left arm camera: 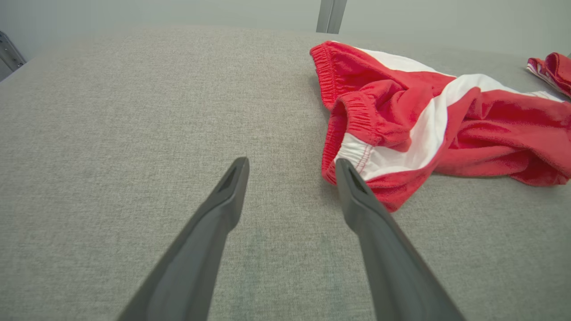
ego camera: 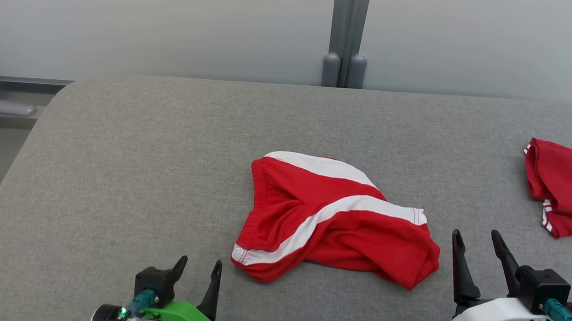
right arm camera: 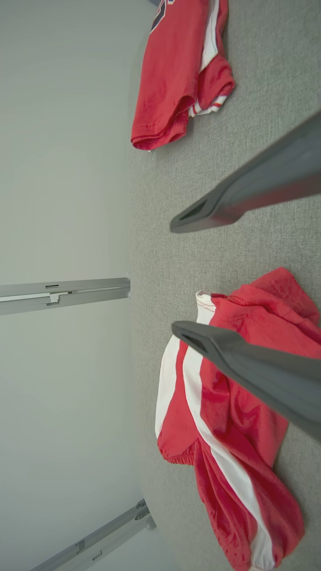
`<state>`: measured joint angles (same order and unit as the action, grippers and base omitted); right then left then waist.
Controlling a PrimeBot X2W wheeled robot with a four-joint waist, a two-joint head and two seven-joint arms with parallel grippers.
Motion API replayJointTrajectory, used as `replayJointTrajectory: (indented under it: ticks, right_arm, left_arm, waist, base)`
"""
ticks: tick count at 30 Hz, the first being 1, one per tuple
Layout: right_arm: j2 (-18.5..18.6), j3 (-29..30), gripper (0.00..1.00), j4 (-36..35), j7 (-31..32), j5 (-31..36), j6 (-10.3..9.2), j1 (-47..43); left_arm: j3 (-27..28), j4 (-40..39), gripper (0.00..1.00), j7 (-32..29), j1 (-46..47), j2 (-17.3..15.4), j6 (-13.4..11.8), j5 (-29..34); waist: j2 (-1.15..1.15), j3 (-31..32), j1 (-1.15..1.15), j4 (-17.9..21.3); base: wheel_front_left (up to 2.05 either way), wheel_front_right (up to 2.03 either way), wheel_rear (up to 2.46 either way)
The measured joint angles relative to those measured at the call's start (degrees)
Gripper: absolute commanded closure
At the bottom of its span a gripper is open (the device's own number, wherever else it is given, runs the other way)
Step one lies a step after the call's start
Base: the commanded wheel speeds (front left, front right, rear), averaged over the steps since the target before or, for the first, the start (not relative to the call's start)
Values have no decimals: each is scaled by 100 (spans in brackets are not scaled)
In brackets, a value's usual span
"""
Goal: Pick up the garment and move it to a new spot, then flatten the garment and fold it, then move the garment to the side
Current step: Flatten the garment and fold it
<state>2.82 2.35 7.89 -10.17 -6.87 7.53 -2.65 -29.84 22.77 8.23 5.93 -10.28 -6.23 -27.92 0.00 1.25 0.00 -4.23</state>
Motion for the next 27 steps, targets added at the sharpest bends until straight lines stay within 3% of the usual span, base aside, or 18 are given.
replayJointTrajectory:
  ticks: [9, 17, 18, 19, 20, 23, 27]
  right_arm:
    - [0, -36, 0, 8, 25, 45, 0, 60]
    - [0, -5, 0, -7, 47, 65, 0, 99]
    - [0, -4, 0, -8, 47, 70, 0, 101]
    - [0, -1, 0, -13, 47, 74, 0, 104]
    - [0, 2, 0, -19, 47, 77, 0, 105]
    - [0, 23, 0, -26, 48, 88, 0, 110]
    - [1, 63, 0, -33, 135, 124, 0, 191]
  left_arm:
    - [-201, 588, 0, -396, 611, -35, 573, -113]
    - [-390, 876, 0, -519, 873, -54, 867, -110]
    - [-419, 894, 9, -542, 896, -66, 893, -110]
    - [-430, 912, 44, -548, 911, -74, 925, -111]
    - [-433, 917, 55, -545, 916, -74, 927, -112]
    - [-457, 942, 100, -528, 938, -73, 935, -112]
    - [-519, 917, 100, -530, 972, -63, 971, -113]
  waist:
    - [0, -130, 0, 217]
    - [0, -273, 0, 410]
    - [0, -284, 0, 426]
    - [0, -293, 0, 441]
    - [0, -301, 0, 450]
    - [0, -320, 0, 467]
    - [0, -338, 0, 438]
  base:
    - [0, 0, 0]
    - [0, 0, 0]
    - [0, 0, 0]
    - [0, 0, 0]
    - [0, 0, 0]
    - [0, 0, 0]
    - [0, 0, 0]
